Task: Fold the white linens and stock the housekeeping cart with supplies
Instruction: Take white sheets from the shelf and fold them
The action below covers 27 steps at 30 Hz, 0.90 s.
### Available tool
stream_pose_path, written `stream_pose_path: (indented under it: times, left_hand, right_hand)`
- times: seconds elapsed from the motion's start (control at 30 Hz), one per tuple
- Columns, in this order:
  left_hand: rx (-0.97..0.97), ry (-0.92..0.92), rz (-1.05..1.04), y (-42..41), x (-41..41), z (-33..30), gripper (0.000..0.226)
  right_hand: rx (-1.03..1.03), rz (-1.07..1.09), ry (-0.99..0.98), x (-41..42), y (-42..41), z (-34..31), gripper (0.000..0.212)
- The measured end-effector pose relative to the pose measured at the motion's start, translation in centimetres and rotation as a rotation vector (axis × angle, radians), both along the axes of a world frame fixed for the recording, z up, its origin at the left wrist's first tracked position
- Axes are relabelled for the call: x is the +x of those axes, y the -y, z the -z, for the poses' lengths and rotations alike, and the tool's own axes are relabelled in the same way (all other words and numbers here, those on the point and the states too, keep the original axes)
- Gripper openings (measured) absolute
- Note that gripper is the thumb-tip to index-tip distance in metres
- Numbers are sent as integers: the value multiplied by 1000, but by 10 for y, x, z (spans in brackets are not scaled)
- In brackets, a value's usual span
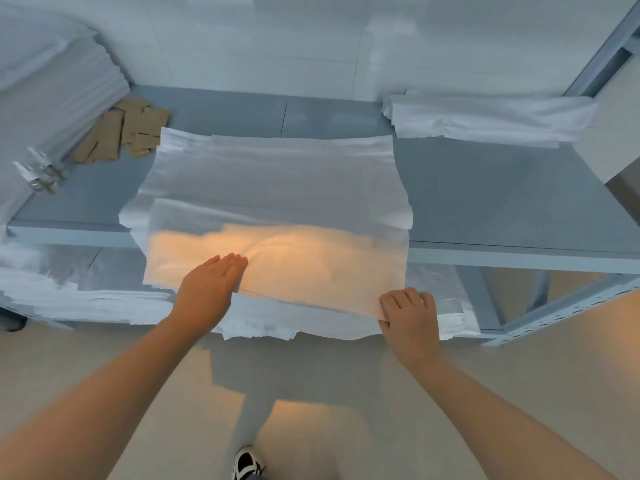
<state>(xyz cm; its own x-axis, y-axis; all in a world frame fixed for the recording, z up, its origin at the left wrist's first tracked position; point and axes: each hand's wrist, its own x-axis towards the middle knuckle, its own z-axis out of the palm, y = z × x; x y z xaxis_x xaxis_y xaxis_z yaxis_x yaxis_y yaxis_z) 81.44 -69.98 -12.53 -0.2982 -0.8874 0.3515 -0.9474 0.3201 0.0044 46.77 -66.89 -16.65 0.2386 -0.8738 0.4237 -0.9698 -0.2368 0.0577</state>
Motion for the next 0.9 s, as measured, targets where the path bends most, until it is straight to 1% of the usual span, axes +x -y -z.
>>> stream_pose_path:
  times: [0.13,0.23,0.27,0.37,0.43,0.5,0.6,0.7,0.77,0.83,0.9]
  left_hand:
    - [117,66,9,-35,-13,20,69]
    - [183,64,-1,-51,-22,35,76]
    - [215,44,-13,-55,-25,41,75]
    - [385,-47,-89,-66,-32,63,60]
    - [504,-35,-132,-70,-36,76,59]
    - [564,-42,-169,-72,-43,81,59]
    - [524,-102,-198,-75,-56,80,52]
    - [446,-183,-128,-70,-83,65,36]
    - [445,-186,-87,-61,-107,50,27]
    - [445,-166,-72,-49,-133,36,26]
    - [420,-176,-68,-39,-151,23,26]
  right_hand:
    - [32,16,82,-11,-14,-3,29]
    - [49,51,217,-14,-19,-8,33]
    - [56,68,274,-13,-21,-10,34]
    - [96,123,466,-9,-25,-21,33]
    - [182,186,593,-8,-26,-30,27]
    - [280,212,669,-9,-25,-33,24]
    - [432,228,876,-11,-25,-36,31]
    - [463,242,1058,-9,-28,-38,37]
    - [463,257,1131,-5,-29,-41,43]
    - [470,276,1182,-4,-27,-43,46]
    - [468,274,1170,-4,-23,-44,40]
